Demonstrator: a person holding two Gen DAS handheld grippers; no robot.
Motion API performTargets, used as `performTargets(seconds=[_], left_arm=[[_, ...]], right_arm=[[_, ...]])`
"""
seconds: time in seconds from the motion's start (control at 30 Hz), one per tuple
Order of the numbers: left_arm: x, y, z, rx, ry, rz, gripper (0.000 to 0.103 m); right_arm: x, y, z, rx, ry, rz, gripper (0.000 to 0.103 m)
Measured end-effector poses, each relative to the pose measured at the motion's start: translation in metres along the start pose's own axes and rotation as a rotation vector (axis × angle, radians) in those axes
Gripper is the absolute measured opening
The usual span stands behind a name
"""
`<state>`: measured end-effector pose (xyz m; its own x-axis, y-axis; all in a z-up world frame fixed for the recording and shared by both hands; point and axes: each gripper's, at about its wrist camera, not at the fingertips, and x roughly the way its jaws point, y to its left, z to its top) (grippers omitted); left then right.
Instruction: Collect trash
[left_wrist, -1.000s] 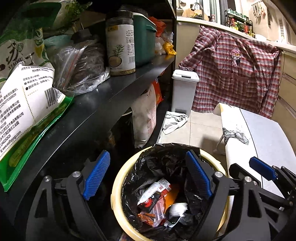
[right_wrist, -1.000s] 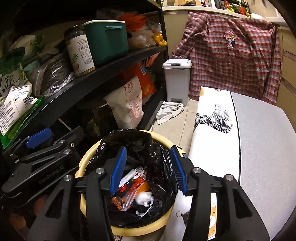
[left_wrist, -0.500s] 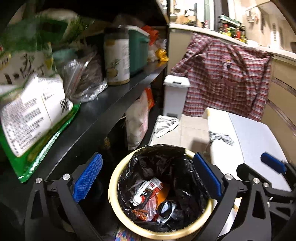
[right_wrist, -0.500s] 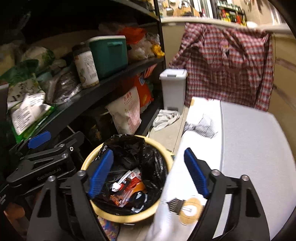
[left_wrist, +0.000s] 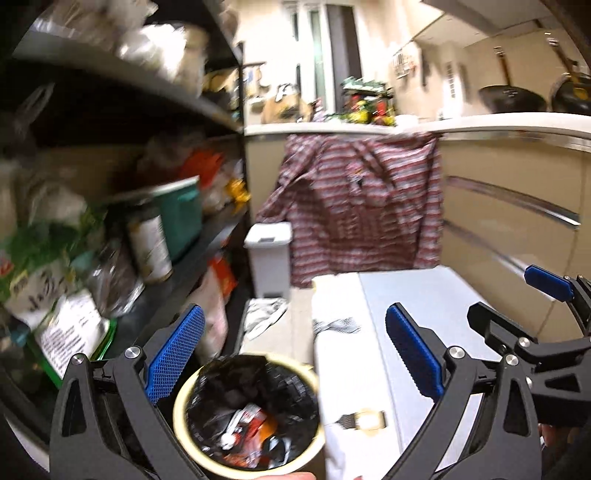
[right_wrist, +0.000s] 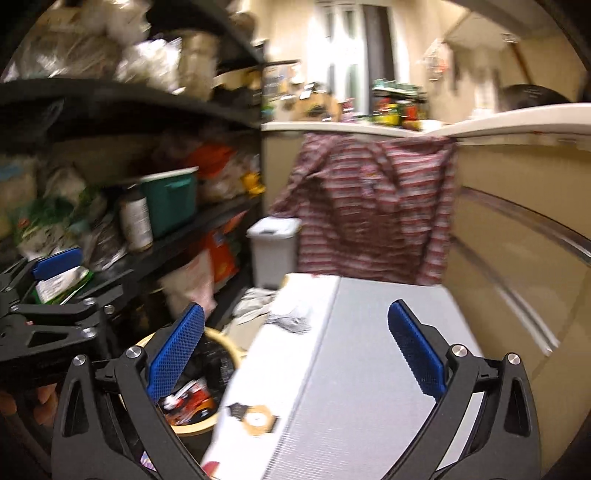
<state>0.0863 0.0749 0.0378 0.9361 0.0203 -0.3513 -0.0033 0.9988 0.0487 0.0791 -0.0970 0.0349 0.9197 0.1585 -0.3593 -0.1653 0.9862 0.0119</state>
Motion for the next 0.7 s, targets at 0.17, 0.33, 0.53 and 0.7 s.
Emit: performTargets(seconds=[0.17, 0.33, 0.53, 0.7], left_arm=[[-0.007, -0.029, 0.006, 0.005, -0.036, -0.045, 0.095], [0.001, -0.046, 0.002, 0.006, -0.024, -0.069, 0.095], [0.007, -0.065, 0.001, 0.001, -0.029, -0.084, 0.095], [0.005, -0.076, -0.003, 0.005, -0.068, -0.068, 0.095]], right_arm=[[-0.014, -0.031, -0.005, 0.066, -0.025, -0.086, 0.098], [-0.014, -0.052, -0.013, 0.098, -0.007, -0.127, 0.098], [-0.021, -0.063, -0.017, 0.091, -0.031, -0.188, 0.098], [-0.032, -0.067, -0.019, 0.070, -0.085, -0.250, 0.098]])
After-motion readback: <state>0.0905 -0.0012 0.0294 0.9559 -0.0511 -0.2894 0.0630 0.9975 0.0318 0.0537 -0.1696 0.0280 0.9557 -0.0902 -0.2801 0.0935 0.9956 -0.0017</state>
